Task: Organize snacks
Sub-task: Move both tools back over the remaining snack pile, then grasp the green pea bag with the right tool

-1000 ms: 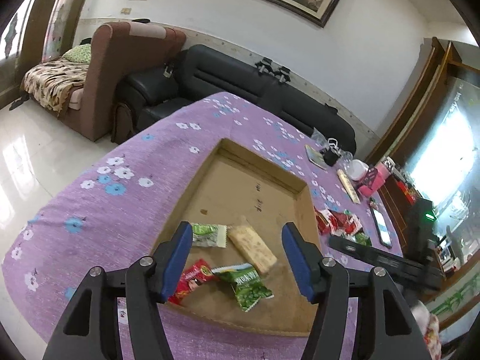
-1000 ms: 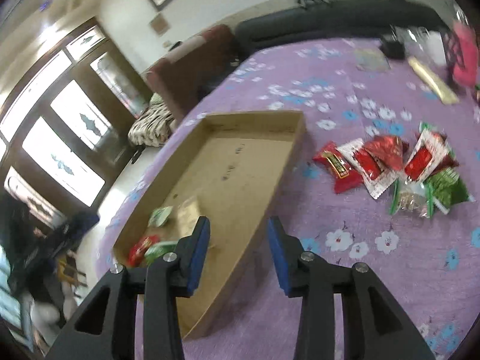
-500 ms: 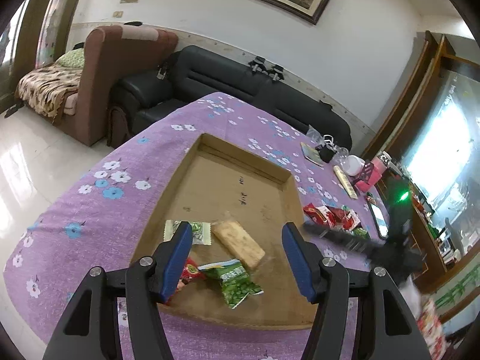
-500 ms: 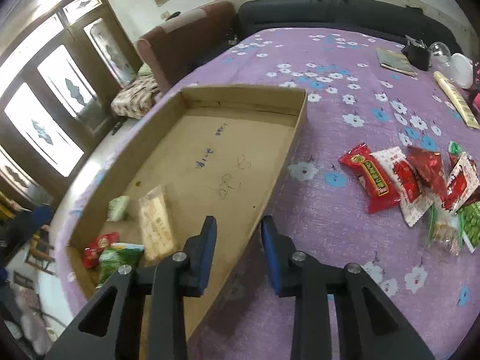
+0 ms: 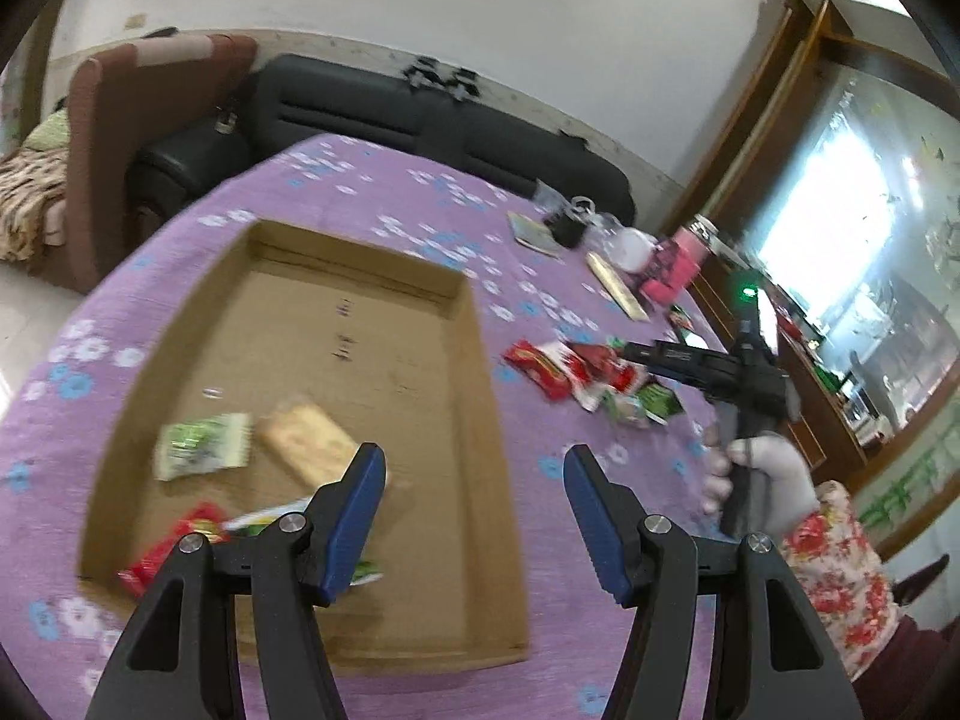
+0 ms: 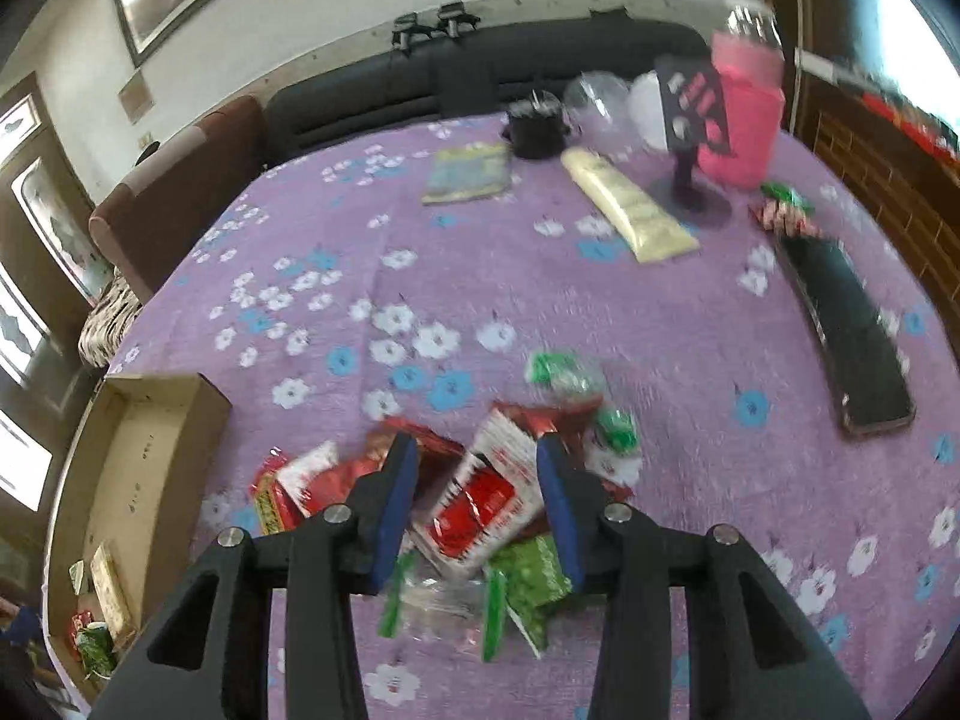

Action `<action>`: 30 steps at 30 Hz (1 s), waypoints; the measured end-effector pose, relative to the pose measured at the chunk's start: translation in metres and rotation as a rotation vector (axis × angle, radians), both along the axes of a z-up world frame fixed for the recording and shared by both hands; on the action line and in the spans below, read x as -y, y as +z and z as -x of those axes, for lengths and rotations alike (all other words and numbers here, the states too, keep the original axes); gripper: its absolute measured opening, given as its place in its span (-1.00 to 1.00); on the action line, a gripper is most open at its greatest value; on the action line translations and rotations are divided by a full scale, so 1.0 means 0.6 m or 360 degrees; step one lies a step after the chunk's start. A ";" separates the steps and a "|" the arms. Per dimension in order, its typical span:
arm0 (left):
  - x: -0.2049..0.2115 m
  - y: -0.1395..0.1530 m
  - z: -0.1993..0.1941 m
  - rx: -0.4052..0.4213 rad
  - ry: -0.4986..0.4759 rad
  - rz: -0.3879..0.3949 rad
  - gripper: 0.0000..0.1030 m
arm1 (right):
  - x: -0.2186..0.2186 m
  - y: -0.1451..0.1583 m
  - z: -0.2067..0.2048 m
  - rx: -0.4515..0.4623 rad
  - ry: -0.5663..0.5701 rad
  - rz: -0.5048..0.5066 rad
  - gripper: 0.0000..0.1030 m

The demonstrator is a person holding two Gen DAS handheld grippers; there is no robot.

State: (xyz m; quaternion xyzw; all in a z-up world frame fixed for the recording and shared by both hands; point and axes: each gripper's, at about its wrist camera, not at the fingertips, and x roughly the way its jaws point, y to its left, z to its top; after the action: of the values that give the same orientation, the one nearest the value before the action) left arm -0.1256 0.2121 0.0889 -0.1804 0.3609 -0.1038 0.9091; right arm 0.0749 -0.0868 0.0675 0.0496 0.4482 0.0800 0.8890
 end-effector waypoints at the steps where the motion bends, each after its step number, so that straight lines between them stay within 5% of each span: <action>1: 0.008 0.000 -0.002 -0.0004 -0.0012 -0.0001 0.26 | -0.001 -0.005 -0.004 0.0005 0.0015 0.0015 -0.21; 3: 0.029 0.001 -0.006 -0.0009 -0.0047 -0.0015 0.26 | -0.005 -0.021 -0.007 -0.0049 0.0047 0.0029 -0.22; 9: 0.068 0.001 -0.010 -0.0036 -0.0131 -0.0043 0.26 | 0.023 -0.030 0.022 -0.0146 0.0064 -0.0094 -0.91; 14: 0.097 -0.004 -0.015 -0.0056 -0.0201 -0.0067 0.26 | 0.082 -0.043 0.085 -0.0273 0.0066 -0.0170 -0.99; 18: 0.126 -0.013 -0.023 -0.0084 -0.0254 -0.0068 0.26 | 0.144 -0.026 0.121 -0.0199 -0.0008 -0.0377 -0.80; 21: 0.149 -0.015 -0.027 -0.0097 -0.0298 -0.0080 0.26 | 0.173 -0.011 0.146 -0.0106 -0.0031 -0.0439 -0.30; 23: 0.164 -0.016 -0.035 -0.0105 -0.0316 -0.0095 0.26 | 0.168 -0.011 0.160 -0.0091 0.0049 -0.0464 -0.29; 30: 0.203 -0.029 -0.091 -0.0170 -0.0336 -0.0068 0.26 | 0.085 -0.026 0.178 0.0025 0.0348 -0.0238 0.22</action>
State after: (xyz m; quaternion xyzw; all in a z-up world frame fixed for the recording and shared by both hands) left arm -0.0711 0.0905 0.0716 -0.1273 0.4279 -0.1815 0.8762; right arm -0.0319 -0.1380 0.0519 0.0659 0.4367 0.2099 0.8723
